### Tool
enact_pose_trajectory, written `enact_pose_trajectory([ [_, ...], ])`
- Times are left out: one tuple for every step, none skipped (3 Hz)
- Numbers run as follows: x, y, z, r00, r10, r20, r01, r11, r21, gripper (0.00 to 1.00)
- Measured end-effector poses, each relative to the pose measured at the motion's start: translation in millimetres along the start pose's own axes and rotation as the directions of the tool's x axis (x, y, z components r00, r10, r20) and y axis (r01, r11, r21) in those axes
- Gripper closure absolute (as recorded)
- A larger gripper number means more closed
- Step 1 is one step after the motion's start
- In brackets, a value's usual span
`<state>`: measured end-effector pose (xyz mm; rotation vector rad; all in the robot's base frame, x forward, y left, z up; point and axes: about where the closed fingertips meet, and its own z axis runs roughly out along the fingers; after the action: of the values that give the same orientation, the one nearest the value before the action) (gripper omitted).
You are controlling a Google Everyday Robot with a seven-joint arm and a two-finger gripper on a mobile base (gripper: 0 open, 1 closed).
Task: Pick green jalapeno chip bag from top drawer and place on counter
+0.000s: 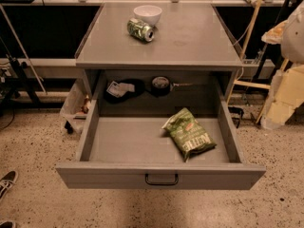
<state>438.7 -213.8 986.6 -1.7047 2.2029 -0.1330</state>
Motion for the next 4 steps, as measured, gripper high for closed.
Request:
enact_pose_trajectory([
  [0.0,0.0,0.0,1.000,0.000,0.000,0.000,1.0000,0.000,0.00],
  [0.0,-2.1,3.0,1.000,-0.002,0.012,0.002,1.0000,-0.009,0.00],
  [9.0,-16.7,60.5,0.999,0.023,0.037,-0.020,0.9970,-0.074,0.00],
  [19.1,-34.2,131.4,0.997,0.059,0.055,-0.051,0.9904,-0.128,0.00],
])
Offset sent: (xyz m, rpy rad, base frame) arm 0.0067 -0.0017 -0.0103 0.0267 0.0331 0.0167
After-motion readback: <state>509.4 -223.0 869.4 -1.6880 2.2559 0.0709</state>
